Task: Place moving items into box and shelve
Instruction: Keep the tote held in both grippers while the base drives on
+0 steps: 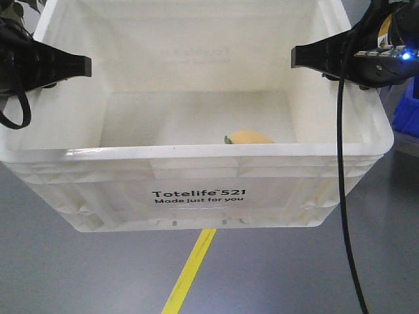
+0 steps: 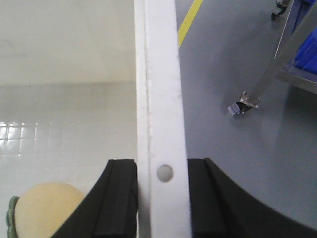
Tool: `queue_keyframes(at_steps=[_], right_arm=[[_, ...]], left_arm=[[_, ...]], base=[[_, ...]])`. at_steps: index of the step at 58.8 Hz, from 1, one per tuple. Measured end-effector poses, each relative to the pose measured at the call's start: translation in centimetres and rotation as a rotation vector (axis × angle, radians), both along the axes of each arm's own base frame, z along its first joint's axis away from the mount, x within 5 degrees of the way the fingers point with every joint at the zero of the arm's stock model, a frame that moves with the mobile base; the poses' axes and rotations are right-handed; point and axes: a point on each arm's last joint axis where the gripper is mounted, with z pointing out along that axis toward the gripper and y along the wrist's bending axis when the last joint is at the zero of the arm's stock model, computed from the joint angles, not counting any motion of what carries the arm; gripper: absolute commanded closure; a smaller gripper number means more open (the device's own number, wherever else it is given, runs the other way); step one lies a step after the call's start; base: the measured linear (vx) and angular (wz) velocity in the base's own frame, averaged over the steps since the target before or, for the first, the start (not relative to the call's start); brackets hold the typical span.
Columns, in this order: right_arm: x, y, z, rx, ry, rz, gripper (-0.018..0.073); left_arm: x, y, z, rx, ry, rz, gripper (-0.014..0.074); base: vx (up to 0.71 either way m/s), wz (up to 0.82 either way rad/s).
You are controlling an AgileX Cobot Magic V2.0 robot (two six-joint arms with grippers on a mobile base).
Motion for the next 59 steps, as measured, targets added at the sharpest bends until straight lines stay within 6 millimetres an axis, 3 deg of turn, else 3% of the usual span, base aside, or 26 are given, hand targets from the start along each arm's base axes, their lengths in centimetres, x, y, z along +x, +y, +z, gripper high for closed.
queue_keyframes(at_steps=[59], right_arm=[[0.00, 0.01, 0.00, 0.001, 0.001, 0.000, 0.0520]], left_arm=[[0.01, -0.01, 0.01, 0.000, -0.001, -0.001, 0.0556]], base=[[0.42, -0.07]])
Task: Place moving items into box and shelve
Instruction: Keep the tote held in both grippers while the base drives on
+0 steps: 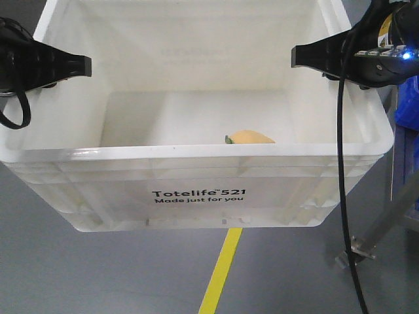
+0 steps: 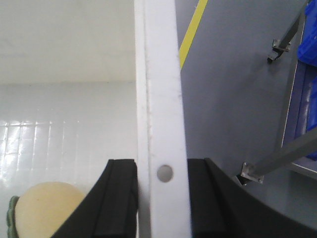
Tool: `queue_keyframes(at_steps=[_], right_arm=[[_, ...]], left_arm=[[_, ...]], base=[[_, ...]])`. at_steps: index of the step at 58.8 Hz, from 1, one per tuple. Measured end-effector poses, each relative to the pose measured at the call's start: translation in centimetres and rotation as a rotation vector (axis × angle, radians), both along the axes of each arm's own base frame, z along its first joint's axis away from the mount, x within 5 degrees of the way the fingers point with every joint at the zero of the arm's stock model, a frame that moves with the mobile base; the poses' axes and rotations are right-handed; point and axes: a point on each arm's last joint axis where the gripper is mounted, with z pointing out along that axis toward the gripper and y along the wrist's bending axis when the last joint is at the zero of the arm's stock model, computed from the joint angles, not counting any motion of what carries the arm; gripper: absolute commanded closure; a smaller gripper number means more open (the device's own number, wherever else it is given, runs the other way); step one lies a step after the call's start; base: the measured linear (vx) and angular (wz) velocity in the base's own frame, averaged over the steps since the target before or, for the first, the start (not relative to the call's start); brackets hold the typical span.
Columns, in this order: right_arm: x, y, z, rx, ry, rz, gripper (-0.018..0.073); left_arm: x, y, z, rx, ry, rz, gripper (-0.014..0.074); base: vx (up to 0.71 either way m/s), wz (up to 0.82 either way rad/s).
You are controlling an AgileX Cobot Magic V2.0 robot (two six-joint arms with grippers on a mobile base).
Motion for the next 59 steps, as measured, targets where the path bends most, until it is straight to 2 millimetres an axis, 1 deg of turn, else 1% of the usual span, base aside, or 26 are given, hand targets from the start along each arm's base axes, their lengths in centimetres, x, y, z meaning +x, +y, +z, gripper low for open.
queue_keyframes(at_steps=[22, 59], right_arm=[[0.00, 0.00, 0.00, 0.000, 0.000, 0.000, 0.0520], [0.00, 0.00, 0.00, 0.000, 0.000, 0.000, 0.0520]], left_arm=[[0.00, 0.01, -0.01, 0.000, 0.001, 0.000, 0.0556], [0.00, 0.00, 0.00, 0.000, 0.000, 0.000, 0.0556]], base=[[0.44, -0.10], [0.43, -0.17]])
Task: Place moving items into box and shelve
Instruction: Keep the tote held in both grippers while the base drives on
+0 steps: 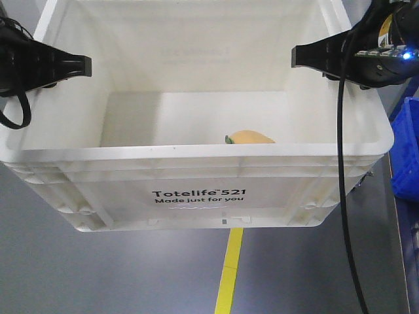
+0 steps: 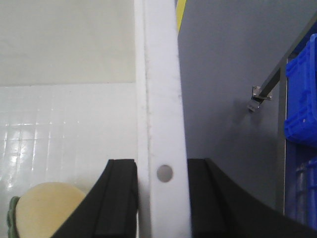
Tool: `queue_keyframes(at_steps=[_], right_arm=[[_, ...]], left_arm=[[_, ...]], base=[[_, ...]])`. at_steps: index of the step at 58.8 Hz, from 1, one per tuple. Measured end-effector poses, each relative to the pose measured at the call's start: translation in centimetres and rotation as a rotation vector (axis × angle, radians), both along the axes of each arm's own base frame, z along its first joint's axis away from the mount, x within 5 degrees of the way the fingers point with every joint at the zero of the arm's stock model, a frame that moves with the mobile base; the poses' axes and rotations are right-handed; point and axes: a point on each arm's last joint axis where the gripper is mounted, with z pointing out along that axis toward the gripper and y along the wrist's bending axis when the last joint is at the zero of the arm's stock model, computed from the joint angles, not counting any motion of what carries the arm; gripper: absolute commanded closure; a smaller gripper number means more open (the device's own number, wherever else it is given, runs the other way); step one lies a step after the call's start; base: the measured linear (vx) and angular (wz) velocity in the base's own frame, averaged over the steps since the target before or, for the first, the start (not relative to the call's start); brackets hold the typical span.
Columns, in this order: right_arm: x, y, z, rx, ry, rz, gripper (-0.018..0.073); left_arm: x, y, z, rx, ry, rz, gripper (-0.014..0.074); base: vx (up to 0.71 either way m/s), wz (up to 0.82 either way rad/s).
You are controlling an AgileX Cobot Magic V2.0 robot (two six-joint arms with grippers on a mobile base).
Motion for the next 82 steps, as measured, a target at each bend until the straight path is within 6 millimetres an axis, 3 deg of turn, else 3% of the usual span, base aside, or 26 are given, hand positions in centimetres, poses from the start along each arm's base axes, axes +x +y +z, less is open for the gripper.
queue_keyframes(at_steps=[82], right_arm=[[0.00, 0.00, 0.00, 0.000, 0.000, 0.000, 0.0520]], left_arm=[[0.00, 0.00, 0.00, 0.000, -0.001, 0.000, 0.0556]], base=[[0.43, -0.12]])
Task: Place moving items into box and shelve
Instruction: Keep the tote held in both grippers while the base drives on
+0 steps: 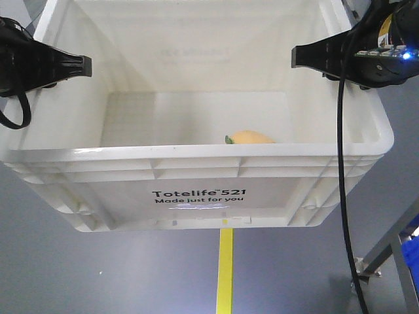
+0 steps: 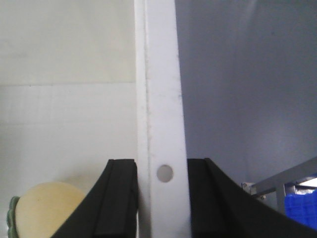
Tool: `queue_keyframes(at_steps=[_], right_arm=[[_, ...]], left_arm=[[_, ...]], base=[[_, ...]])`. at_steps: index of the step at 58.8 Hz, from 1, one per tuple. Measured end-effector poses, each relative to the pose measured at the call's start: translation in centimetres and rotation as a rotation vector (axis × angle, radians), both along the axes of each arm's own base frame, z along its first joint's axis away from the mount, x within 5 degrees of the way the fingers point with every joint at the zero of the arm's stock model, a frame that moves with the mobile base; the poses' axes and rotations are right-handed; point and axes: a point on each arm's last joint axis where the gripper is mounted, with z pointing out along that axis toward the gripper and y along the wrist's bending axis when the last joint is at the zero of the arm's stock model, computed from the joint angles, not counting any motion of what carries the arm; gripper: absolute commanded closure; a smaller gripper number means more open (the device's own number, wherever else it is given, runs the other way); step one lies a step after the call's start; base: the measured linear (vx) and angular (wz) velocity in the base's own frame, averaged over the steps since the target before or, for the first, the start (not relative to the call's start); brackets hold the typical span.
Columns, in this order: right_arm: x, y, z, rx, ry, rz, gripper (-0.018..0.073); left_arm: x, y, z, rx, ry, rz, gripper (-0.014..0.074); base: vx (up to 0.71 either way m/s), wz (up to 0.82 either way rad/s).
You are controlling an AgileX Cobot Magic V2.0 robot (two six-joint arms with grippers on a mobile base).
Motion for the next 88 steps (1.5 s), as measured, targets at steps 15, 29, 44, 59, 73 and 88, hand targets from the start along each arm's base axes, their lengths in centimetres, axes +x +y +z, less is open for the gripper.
queue_keyframes(at_steps=[15, 29, 44, 59, 73, 88], right_arm=[[0.00, 0.00, 0.00, 0.000, 0.000, 0.000, 0.0520], [0.00, 0.00, 0.00, 0.000, 0.000, 0.000, 0.0520], [0.00, 0.00, 0.00, 0.000, 0.000, 0.000, 0.0520], [0.00, 0.00, 0.00, 0.000, 0.000, 0.000, 0.0520], [0.00, 0.00, 0.00, 0.000, 0.000, 0.000, 0.0520], [0.00, 0.00, 0.00, 0.000, 0.000, 0.000, 0.0520]], left_arm=[[0.00, 0.00, 0.00, 0.000, 0.000, 0.000, 0.0556], [0.00, 0.00, 0.00, 0.000, 0.000, 0.000, 0.0556], [0.00, 0.00, 0.00, 0.000, 0.001, 0.000, 0.0556], [0.00, 0.00, 0.00, 0.000, 0.001, 0.000, 0.0556], [0.00, 0.00, 0.00, 0.000, 0.001, 0.000, 0.0556], [0.00, 0.00, 0.00, 0.000, 0.001, 0.000, 0.0556]], base=[[0.42, -0.10], [0.42, -0.09], [0.41, -0.11], [0.41, -0.13], [0.41, -0.12], [0.40, -0.11]])
